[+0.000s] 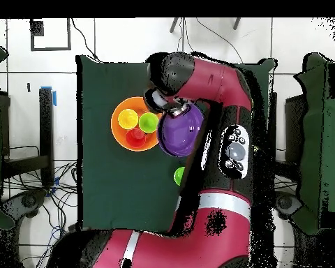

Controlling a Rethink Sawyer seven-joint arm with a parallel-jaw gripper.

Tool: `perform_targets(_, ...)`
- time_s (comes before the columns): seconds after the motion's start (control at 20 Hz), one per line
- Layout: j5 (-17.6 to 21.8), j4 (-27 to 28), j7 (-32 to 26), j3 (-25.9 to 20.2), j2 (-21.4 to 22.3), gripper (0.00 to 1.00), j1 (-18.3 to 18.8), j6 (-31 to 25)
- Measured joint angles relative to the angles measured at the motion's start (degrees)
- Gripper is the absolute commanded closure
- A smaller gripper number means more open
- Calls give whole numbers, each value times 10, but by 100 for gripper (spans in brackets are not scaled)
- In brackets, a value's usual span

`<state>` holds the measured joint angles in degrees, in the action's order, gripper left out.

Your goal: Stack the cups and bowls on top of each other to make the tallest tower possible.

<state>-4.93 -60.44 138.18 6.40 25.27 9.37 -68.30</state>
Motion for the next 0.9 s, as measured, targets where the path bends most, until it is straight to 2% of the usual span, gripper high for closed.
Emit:
perform_targets(0.5,-8,69,0,0,-3,100,-9,0)
perform_targets(0.9,-22,135,0,0,-21,100,-26,-7)
